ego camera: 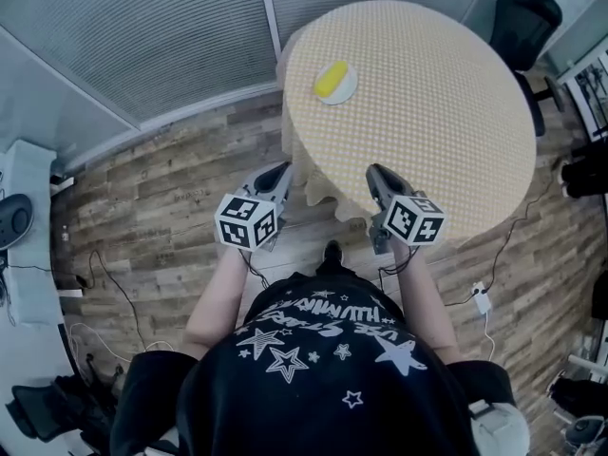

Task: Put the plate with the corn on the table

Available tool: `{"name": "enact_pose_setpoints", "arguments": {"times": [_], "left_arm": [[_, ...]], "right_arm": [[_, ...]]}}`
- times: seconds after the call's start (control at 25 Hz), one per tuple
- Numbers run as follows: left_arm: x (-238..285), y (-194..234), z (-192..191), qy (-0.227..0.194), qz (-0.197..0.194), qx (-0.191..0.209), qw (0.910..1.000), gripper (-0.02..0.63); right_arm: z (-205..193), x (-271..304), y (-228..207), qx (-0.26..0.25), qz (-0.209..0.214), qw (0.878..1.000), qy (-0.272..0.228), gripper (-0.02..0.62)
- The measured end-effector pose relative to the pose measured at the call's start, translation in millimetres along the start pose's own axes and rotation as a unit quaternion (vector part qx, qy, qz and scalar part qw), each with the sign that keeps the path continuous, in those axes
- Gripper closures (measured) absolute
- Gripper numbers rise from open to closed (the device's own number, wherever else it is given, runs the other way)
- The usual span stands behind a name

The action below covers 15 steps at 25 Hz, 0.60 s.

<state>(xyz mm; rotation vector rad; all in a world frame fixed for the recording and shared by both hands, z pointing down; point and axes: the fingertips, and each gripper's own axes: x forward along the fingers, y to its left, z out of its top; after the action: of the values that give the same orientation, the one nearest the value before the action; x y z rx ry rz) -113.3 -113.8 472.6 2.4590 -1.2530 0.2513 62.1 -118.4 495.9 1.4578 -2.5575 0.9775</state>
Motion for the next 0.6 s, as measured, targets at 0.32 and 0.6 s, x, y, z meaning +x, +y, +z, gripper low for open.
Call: {"name": "enact_pose_setpoints", "arguments": {"times": [0.32,0.6], "left_arm": [[-41,-17,-7,-0.02,-0.012,0.003,0.9997,0.598],[-86,-40,-15,-0.032,-0.024,0.009,0.9992,0.598]], "right_arm": [[-26,-25,33,-0.014,-0.004,1.0,0.002,0.545],[-47,-58,65,-0.025,-0.019,0.999,-0.007,0.545]]}}
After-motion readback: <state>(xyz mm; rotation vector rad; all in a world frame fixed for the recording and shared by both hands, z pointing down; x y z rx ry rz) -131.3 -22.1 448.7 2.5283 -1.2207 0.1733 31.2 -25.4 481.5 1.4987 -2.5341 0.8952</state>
